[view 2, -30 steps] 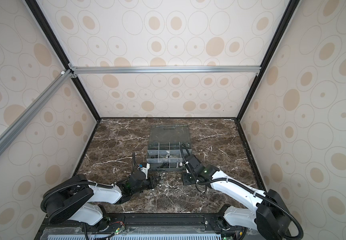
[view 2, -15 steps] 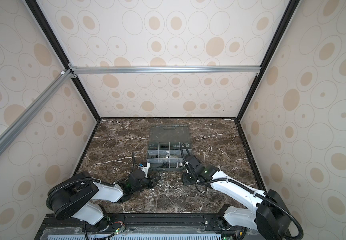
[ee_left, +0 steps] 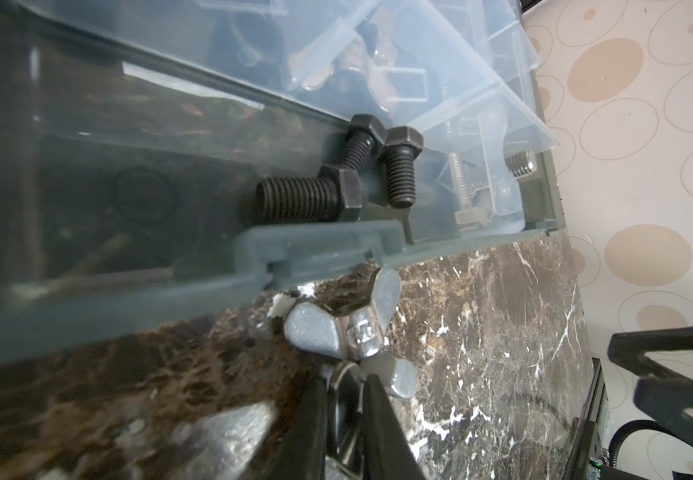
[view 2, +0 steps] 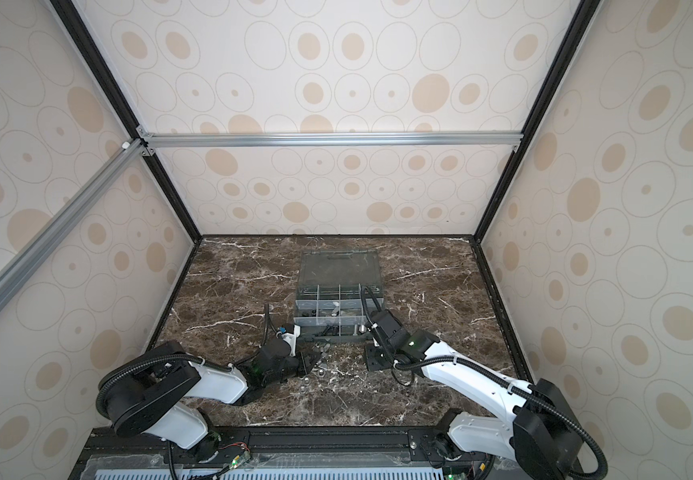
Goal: Sort the screws and nuts into containers
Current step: 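Lift the wing nut and carry it over the box compartments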
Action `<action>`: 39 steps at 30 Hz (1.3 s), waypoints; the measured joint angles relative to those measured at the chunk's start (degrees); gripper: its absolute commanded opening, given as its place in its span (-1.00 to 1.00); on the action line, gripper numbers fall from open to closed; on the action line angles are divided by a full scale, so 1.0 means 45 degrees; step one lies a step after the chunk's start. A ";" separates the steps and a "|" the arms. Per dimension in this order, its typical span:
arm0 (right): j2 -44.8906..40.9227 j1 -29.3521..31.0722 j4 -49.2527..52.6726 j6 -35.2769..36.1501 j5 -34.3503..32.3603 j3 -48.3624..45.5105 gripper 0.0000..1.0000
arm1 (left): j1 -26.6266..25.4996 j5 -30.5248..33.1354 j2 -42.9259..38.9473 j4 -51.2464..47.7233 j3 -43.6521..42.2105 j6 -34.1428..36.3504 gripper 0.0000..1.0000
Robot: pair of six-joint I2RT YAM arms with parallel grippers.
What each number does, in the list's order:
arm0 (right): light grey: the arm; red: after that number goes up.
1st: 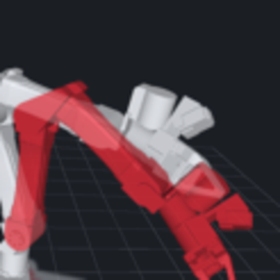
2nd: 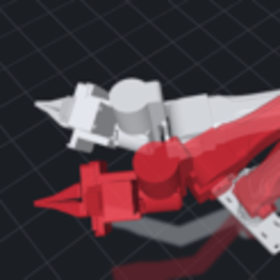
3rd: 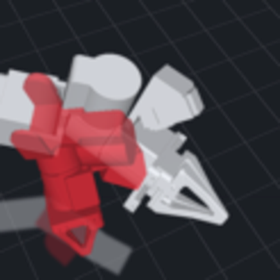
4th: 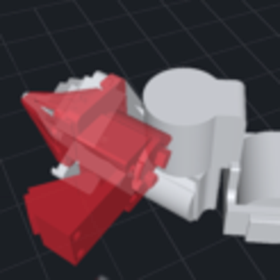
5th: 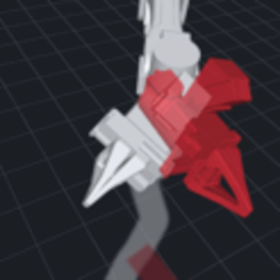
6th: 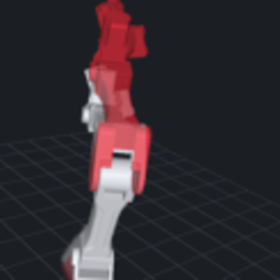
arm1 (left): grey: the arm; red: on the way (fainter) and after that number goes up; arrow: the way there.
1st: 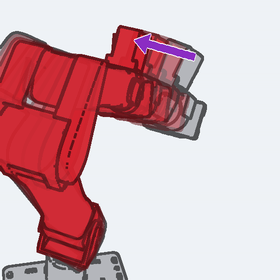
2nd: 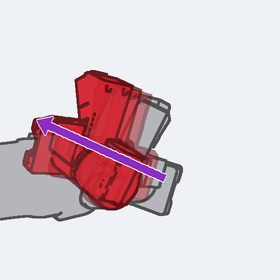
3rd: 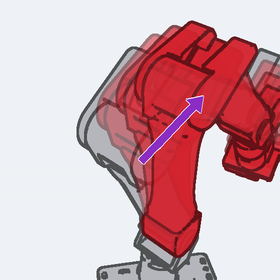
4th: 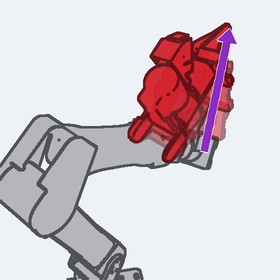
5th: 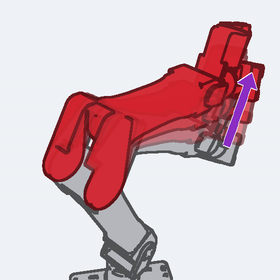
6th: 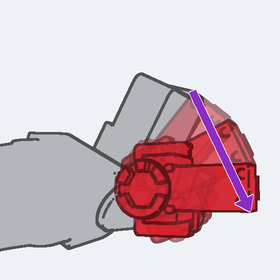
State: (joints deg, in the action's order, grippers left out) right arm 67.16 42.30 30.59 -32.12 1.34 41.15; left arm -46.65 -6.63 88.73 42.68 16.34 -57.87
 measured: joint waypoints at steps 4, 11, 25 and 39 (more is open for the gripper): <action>-0.0005 0.0000 0.0000 -0.0005 0.0000 -0.0155 -0.16 | 0.0005 -0.0107 -0.0010 0.0024 -0.0005 0.0005 -0.80; -0.0136 0.0000 -0.0039 0.0000 -0.0015 -0.0199 -0.16 | 0.0000 -0.0078 -0.0782 -0.0792 0.0165 0.0170 -0.93; -0.0359 0.0000 -0.0053 -0.0005 -0.0073 -0.0364 -0.16 | 0.0005 0.0117 -0.2132 -0.3041 0.0583 0.0695 -1.00; -0.0549 0.0000 -0.0092 -0.0073 -0.0238 -0.0578 -0.16 | 0.0015 0.0670 -0.3599 -0.4784 0.2302 0.1477 -1.00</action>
State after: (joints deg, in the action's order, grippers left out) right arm 64.69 42.30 30.17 -32.45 0.27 38.54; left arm -46.59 -3.62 72.53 21.15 26.70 -51.22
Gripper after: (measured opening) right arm 0.421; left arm 0.054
